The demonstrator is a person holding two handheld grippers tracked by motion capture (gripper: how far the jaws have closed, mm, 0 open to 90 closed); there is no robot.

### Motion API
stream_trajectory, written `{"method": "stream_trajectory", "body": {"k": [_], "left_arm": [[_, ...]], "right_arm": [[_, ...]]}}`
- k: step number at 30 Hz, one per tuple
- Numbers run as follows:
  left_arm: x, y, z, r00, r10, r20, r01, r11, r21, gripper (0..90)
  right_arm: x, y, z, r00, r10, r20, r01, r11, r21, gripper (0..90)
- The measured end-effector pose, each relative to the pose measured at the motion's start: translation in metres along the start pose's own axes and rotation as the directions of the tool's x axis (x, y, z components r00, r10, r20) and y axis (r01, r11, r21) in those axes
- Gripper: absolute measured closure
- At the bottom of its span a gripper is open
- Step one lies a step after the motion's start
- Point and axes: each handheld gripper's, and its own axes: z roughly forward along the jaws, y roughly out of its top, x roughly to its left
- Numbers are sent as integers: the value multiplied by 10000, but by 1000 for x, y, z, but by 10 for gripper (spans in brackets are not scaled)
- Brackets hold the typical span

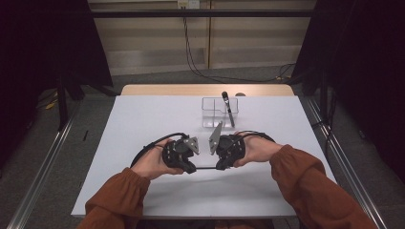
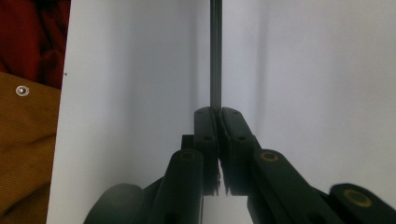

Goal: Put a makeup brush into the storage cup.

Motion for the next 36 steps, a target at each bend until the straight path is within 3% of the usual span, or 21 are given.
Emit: {"method": "stream_trajectory", "body": {"k": [4, 6, 11, 19, 27, 29, 36], "left_arm": [[1, 0, -1, 9999, 142, 18, -142, 9999, 25, 853], [1, -1, -1, 9999, -38, 146, 41, 9998, -180, 854], [5, -3, -2, 9994, -46, 344, 57, 9994, -336, 855], [4, -5, -3, 9996, -183, 228, 195, 9983, -547, 854], [4, -11, -6, 9989, -293, 376, 315, 9978, -579, 854], [4, -13, -8, 9987, -369, 356, 391, 9973, -614, 854], [5, -23, -13, 9978, -638, 172, 650, 9949, -772, 854]], "right_arm": [[-1, -1, 1, 9998, -181, 127, 184, 9996, -216, 862], [0, -3, 0, 9999, 10, 110, -9, 9999, -172, 857], [-1, -6, 0, 9998, -53, 176, 63, 9985, -546, 800], [-1, -9, 1, 9995, 289, 152, -274, 9955, -906, 580], [-3, -16, 3, 9977, 614, 299, -571, 9902, -1274, 357], [-3, -18, 3, 9960, 754, 478, -679, 9874, -1428, 279], [-4, -32, -3, 9891, 1223, 823, -1033, 9734, -2043, 163]]}}
